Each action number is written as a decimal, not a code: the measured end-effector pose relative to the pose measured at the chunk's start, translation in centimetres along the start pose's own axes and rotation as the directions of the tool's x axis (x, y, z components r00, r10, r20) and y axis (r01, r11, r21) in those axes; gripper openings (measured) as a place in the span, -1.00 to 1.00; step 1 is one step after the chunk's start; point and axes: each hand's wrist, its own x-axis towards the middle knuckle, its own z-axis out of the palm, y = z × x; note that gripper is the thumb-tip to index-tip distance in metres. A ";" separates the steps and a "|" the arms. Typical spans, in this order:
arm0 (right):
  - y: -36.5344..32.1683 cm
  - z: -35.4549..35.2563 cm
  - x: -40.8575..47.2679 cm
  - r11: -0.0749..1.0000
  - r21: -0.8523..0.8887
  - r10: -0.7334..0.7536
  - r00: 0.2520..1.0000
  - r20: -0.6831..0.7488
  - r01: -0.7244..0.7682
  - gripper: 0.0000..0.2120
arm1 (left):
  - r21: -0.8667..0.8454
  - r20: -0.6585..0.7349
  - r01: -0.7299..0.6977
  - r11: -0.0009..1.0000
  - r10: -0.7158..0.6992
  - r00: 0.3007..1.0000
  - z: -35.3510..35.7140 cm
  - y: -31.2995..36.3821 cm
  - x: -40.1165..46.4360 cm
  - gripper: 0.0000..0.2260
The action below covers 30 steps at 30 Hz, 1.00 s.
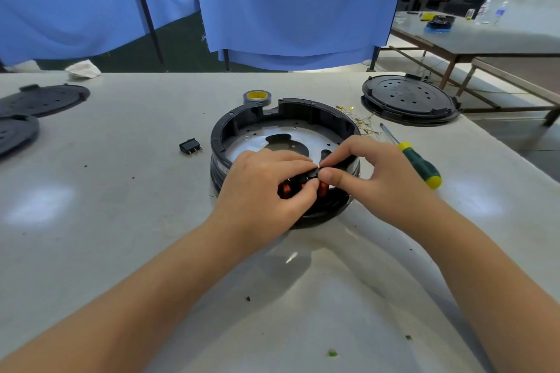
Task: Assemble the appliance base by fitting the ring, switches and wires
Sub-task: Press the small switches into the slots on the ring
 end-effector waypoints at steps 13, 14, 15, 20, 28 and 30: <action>0.4 -1.1 -0.6 0.997 -0.063 -0.037 0.989 0.143 0.047 -0.67 | -0.002 -0.016 0.099 0.995 -0.099 0.995 0.0 0.6 0.0 -0.75; 0.4 -1.1 -0.7 0.996 -0.071 -0.039 0.986 0.161 0.051 -0.62 | 0.044 -0.003 0.095 0.994 -0.095 0.995 0.0 0.6 -0.1 -0.73; 0.4 -1.1 -0.8 0.995 -0.080 -0.039 0.985 0.168 0.053 -0.60 | 0.091 0.006 0.088 0.992 -0.089 0.996 0.1 0.6 -0.2 -0.70; 0.2 -0.7 -0.7 0.996 -0.078 -0.035 0.990 0.134 0.046 -0.62 | 0.160 0.013 0.106 0.981 -0.109 0.994 0.5 0.7 -0.5 -0.68; 0.1 -1.0 -0.6 0.997 -0.066 -0.023 0.989 0.145 0.033 -0.62 | 0.139 0.038 0.134 0.981 -0.140 0.989 0.3 0.6 -0.2 -0.67; 0.2 -0.9 -0.6 0.997 -0.068 -0.020 0.990 0.142 0.030 -0.62 | 0.132 0.049 0.135 0.982 -0.142 0.989 0.2 0.5 -0.2 -0.66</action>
